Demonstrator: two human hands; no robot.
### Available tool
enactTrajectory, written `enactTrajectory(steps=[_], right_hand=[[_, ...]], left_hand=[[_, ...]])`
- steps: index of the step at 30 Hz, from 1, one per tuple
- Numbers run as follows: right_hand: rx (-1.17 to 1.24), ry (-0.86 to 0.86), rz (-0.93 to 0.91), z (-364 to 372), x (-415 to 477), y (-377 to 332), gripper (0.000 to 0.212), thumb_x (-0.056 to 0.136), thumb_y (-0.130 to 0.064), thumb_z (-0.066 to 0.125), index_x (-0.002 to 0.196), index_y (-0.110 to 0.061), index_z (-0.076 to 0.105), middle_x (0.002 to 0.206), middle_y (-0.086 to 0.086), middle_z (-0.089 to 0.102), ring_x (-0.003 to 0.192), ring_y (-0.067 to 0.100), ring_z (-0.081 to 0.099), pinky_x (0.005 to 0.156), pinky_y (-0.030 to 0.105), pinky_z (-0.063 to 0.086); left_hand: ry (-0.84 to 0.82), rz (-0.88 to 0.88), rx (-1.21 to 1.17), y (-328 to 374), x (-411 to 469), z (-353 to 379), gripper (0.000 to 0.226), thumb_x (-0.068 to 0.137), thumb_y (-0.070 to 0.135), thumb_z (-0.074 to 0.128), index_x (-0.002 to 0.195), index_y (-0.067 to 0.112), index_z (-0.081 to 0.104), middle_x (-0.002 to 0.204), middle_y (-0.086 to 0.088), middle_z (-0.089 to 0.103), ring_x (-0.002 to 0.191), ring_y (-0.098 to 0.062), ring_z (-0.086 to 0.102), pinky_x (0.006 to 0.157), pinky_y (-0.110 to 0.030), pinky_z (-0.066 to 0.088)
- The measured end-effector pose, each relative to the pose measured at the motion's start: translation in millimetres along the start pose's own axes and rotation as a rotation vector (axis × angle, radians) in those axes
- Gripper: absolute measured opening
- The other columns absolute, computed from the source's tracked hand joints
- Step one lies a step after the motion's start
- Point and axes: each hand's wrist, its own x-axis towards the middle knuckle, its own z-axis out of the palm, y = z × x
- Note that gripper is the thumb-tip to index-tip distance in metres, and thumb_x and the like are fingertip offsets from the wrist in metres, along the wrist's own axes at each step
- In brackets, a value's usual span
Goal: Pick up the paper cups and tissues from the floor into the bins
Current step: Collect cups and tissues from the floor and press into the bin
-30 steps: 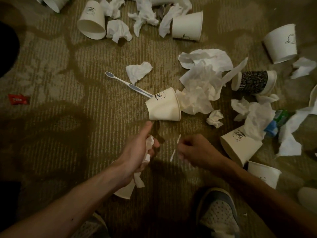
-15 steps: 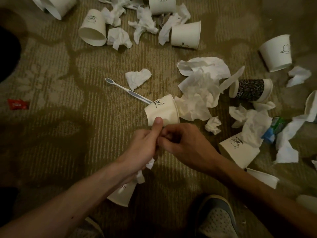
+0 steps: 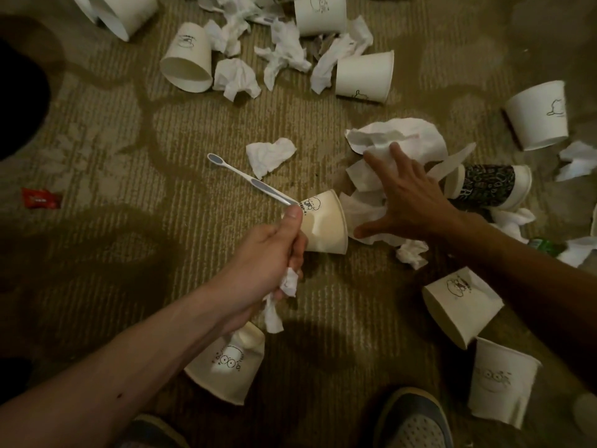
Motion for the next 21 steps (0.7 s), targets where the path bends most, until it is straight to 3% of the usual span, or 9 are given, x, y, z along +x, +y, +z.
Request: enactTrajectory(steps=[2,6,8,12,16,17,19,21], right_hand=[[0.001,-0.006,-0.016,3.9,5.7,4.6,0.127,0.062,-0.065,0.079,0.156,-0.034,-0.001,0.163,0.011,-0.011,0.148,0.042,0.001,0.115,0.060,0.018],[-0.031,0.091,-0.097,7.1,9.9,7.1,0.112,0.062,-0.063,0.080,0.153,-0.032,0.022,0.151,0.012,0.023,0.134,0.039,0.025,0.108,0.052,0.028],[0.026,0.129,-0.117,8.8,9.6,6.3,0.097,0.067,-0.056,0.081,0.148,-0.032,0.034,0.140,0.012,0.034,0.126,0.036,0.033,0.102,0.047,0.033],[0.102,0.184,-0.149,9.5,8.1,4.5,0.052,0.084,-0.034,0.075,0.130,-0.014,0.060,0.121,0.012,0.051,0.103,0.026,0.051,0.083,0.035,0.042],[0.441,0.198,-0.093,4.0,-3.5,2.2,0.023,0.088,-0.022,0.071,0.108,-0.011,0.066,0.092,-0.001,0.064,0.083,0.013,0.063,0.065,0.020,0.048],[0.509,0.194,-0.075,0.3,-7.1,1.3,0.020,0.089,-0.024,0.071,0.105,-0.012,0.066,0.088,-0.002,0.066,0.078,0.011,0.063,0.062,0.021,0.048],[0.653,0.155,-0.076,-8.9,-14.6,-0.9,0.013,0.090,-0.024,0.068,0.101,-0.017,0.066,0.087,-0.002,0.069,0.076,0.011,0.066,0.062,0.025,0.051],[0.853,0.098,-0.077,-20.7,-22.3,-6.0,0.010,0.092,-0.024,0.065,0.102,-0.026,0.065,0.087,-0.006,0.073,0.079,0.006,0.070,0.061,0.019,0.054]], left_hand=[[-0.011,0.002,-0.003,0.5,3.0,-1.1,0.058,0.097,0.060,0.038,0.056,0.024,0.056,0.050,0.003,0.047,0.045,-0.010,0.048,0.037,-0.020,0.033],[-0.011,-0.001,-0.019,-0.2,8.1,-3.7,0.060,0.098,0.059,0.037,0.053,0.024,0.055,0.049,0.003,0.046,0.043,-0.009,0.047,0.037,-0.021,0.032],[-0.011,0.000,-0.042,0.5,10.1,-2.1,0.060,0.098,0.058,0.037,0.052,0.024,0.055,0.048,0.002,0.045,0.042,-0.009,0.046,0.036,-0.021,0.032],[0.010,-0.024,-0.063,4.3,13.0,2.7,0.061,0.097,0.061,0.036,0.055,0.022,0.056,0.049,0.001,0.045,0.042,-0.011,0.044,0.036,-0.021,0.032],[0.035,-0.033,-0.067,9.5,13.7,1.8,0.061,0.094,0.069,0.033,0.064,0.019,0.052,0.055,0.001,0.044,0.042,-0.010,0.039,0.037,-0.022,0.031],[0.041,-0.029,-0.064,10.9,13.6,1.0,0.061,0.093,0.070,0.032,0.066,0.019,0.051,0.056,0.002,0.044,0.042,-0.008,0.039,0.037,-0.020,0.032],[0.045,-0.010,-0.063,13.8,12.9,0.8,0.061,0.093,0.069,0.031,0.068,0.017,0.050,0.057,0.001,0.044,0.041,-0.008,0.039,0.037,-0.017,0.032],[0.046,0.031,-0.051,16.0,11.9,1.3,0.059,0.096,0.064,0.031,0.067,0.016,0.047,0.058,-0.003,0.042,0.042,-0.011,0.038,0.037,-0.019,0.032]])
